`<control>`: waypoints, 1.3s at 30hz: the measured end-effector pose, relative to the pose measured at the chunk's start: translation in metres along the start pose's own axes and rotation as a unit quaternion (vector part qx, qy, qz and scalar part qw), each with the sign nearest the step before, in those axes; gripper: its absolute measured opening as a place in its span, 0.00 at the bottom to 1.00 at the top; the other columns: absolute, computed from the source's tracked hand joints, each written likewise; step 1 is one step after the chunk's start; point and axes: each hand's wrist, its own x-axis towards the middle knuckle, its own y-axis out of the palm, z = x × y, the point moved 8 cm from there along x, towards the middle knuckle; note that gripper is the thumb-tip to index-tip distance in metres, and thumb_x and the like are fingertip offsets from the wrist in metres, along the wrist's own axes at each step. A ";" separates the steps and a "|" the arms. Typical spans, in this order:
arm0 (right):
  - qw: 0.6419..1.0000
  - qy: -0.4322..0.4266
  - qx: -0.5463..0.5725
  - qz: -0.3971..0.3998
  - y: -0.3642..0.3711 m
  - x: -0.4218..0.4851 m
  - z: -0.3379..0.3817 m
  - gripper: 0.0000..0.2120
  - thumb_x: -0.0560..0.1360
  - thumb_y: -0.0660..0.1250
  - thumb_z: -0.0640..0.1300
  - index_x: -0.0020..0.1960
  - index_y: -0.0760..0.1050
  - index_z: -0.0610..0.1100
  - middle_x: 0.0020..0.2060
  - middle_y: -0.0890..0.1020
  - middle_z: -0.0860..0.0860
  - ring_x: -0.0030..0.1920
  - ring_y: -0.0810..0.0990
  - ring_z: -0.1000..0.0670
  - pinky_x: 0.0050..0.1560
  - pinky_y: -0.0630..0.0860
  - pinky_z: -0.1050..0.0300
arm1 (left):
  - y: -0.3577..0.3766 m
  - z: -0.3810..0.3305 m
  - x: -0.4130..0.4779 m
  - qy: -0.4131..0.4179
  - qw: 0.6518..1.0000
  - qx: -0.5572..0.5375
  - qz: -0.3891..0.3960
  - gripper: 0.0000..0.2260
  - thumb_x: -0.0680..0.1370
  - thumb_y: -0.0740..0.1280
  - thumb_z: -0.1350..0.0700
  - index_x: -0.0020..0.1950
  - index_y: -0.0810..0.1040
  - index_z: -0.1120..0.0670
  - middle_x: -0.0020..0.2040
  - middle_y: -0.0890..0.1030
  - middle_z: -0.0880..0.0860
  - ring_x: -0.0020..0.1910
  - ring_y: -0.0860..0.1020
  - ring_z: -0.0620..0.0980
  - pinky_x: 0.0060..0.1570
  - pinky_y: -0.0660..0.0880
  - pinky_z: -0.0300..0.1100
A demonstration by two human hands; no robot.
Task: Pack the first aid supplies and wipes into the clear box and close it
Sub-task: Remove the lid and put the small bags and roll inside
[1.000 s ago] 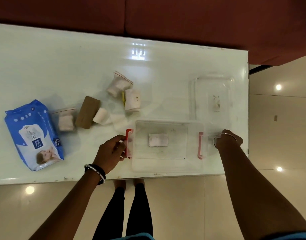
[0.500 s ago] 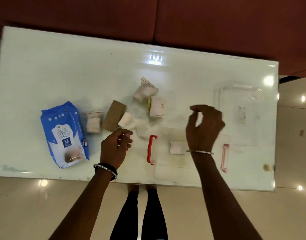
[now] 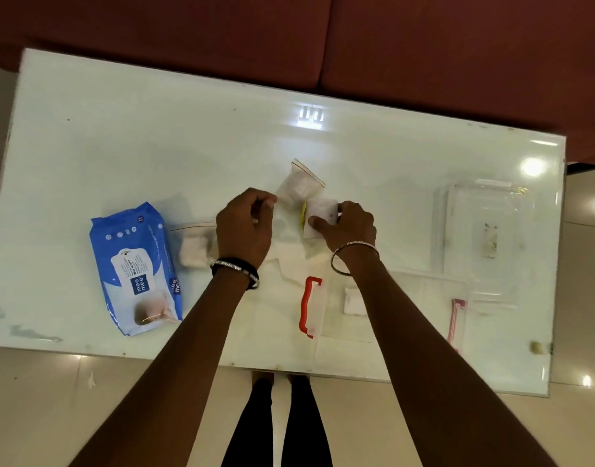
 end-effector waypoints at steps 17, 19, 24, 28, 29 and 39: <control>0.899 0.037 0.434 -0.039 -0.083 -0.107 -0.081 0.23 0.59 0.79 0.47 0.51 0.77 0.41 0.46 0.85 0.48 0.44 0.86 0.55 0.40 0.79 0.65 | 0.073 0.011 0.064 -0.105 0.958 0.219 0.155 0.27 0.68 0.76 0.47 0.62 0.76 0.57 0.59 0.81 0.57 0.60 0.77 0.57 0.55 0.73 0.46; 0.902 0.068 0.425 -0.026 -0.071 -0.117 -0.102 0.25 0.56 0.80 0.49 0.49 0.78 0.43 0.45 0.86 0.48 0.45 0.86 0.52 0.40 0.80 0.62 | 0.068 0.013 0.061 -0.119 0.961 0.204 0.144 0.25 0.66 0.77 0.46 0.57 0.79 0.57 0.55 0.83 0.56 0.56 0.79 0.57 0.49 0.73 0.45; 0.915 0.162 0.368 0.015 -0.021 -0.117 -0.136 0.22 0.60 0.82 0.46 0.51 0.79 0.45 0.44 0.86 0.48 0.47 0.86 0.46 0.44 0.81 0.52 | 0.049 0.003 0.035 -0.183 0.972 -0.057 0.133 0.15 0.64 0.79 0.48 0.39 0.83 0.58 0.38 0.84 0.55 0.39 0.83 0.53 0.45 0.83 0.49; 0.914 0.197 0.354 0.023 0.008 -0.107 -0.134 0.23 0.60 0.82 0.49 0.52 0.78 0.46 0.47 0.86 0.46 0.48 0.85 0.47 0.53 0.82 0.44 | 0.030 -0.007 -0.008 -0.222 0.938 -0.202 0.174 0.14 0.62 0.78 0.49 0.41 0.86 0.56 0.42 0.87 0.57 0.44 0.86 0.54 0.46 0.83 0.49; 0.911 0.203 0.357 0.020 0.013 -0.105 -0.132 0.23 0.61 0.82 0.48 0.52 0.78 0.45 0.48 0.86 0.45 0.49 0.85 0.46 0.54 0.82 0.43 | 0.028 -0.005 -0.022 -0.234 0.928 -0.213 0.196 0.11 0.63 0.78 0.49 0.41 0.86 0.53 0.42 0.87 0.54 0.44 0.86 0.51 0.46 0.82 0.47; 0.951 0.182 0.236 -0.083 0.023 -0.098 -0.108 0.16 0.65 0.79 0.53 0.47 0.85 0.44 0.27 0.80 0.51 0.30 0.79 0.53 0.36 0.75 0.62 | 0.035 0.024 -0.119 -0.339 0.863 -0.272 0.257 0.04 0.72 0.72 0.60 0.43 0.86 0.53 0.43 0.87 0.52 0.43 0.85 0.46 0.40 0.81 0.39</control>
